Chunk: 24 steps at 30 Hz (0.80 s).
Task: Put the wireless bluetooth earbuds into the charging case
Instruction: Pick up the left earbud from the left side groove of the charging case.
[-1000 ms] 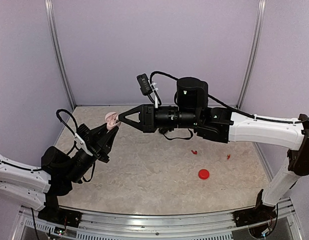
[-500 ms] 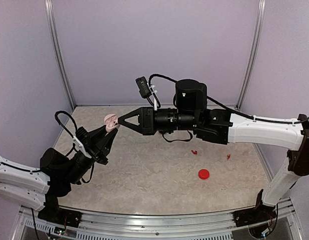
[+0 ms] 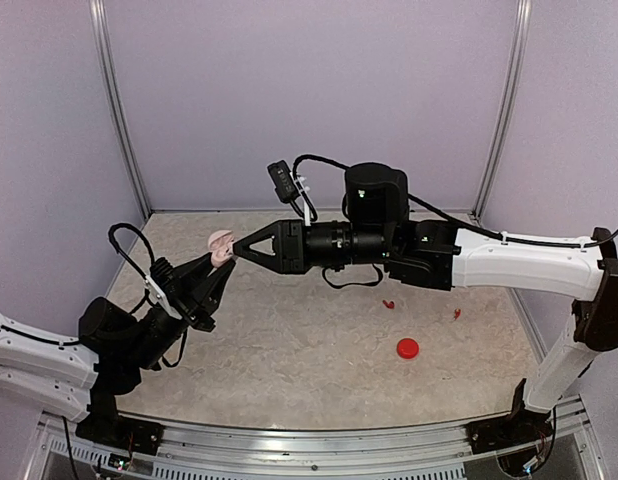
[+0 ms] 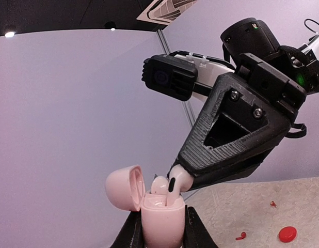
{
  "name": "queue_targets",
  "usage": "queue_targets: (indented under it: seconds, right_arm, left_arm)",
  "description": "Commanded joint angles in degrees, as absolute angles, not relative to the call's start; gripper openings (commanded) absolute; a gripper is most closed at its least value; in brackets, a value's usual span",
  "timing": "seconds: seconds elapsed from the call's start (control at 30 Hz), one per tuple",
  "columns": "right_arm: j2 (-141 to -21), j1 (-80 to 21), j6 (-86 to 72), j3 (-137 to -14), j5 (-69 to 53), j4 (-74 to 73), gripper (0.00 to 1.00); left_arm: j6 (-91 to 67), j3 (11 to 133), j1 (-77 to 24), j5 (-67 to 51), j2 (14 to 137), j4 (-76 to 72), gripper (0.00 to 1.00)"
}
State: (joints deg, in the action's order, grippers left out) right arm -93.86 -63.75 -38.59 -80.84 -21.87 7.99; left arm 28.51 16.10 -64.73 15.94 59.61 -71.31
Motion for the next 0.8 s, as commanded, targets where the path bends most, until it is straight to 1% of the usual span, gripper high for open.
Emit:
queue_targets:
  seconds: [0.0, 0.13, 0.27, 0.37, 0.43, 0.53, 0.7, 0.73, 0.77]
  right_arm:
    - [-94.04, -64.16, -37.44, -80.78, -21.88, 6.76, 0.23]
    - [-92.31, -64.16, -35.21, -80.13, -21.65, 6.31, 0.25]
    - [-89.74, -64.14, -29.94, -79.27, -23.13, 5.19, 0.32]
    - [-87.19, -64.16, -22.75, -79.65, -22.95, 1.19, 0.38]
    - [-85.38, -64.16, -16.54, -80.89, -20.57, -3.85, 0.41]
    - [-82.04, -64.14, -7.99, -80.67, -15.85, -8.40, 0.51]
    - [-76.82, -64.12, 1.92, -79.09, -11.64, -9.54, 0.71]
    - [-76.29, -64.15, 3.03, -78.95, -11.38, -9.69, 0.76]
    - [-75.70, -64.08, 3.91, -78.70, -11.36, -9.82, 0.84]
  left_arm:
    - [27.49, 15.73, -65.01, 14.31, 58.03, -74.02, 0.00]
    - [25.91, 15.61, -64.58, 13.74, 57.34, -73.31, 0.00]
    - [22.94, 15.38, -63.46, 11.65, 56.40, -72.05, 0.00]
    - [18.99, 15.78, -61.92, 6.91, 54.98, -68.86, 0.00]
    - [15.46, 16.10, -60.31, 2.67, 53.53, -66.38, 0.00]
    - [10.31, 16.66, -58.01, -3.63, 51.83, -62.62, 0.00]
    - [4.23, 19.53, -56.28, -11.71, 50.12, -55.57, 0.00]
    - [3.20, 20.34, -56.20, -13.22, 50.10, -54.07, 0.00]
    - [2.17, 21.08, -56.12, -15.08, 50.16, -53.04, 0.00]
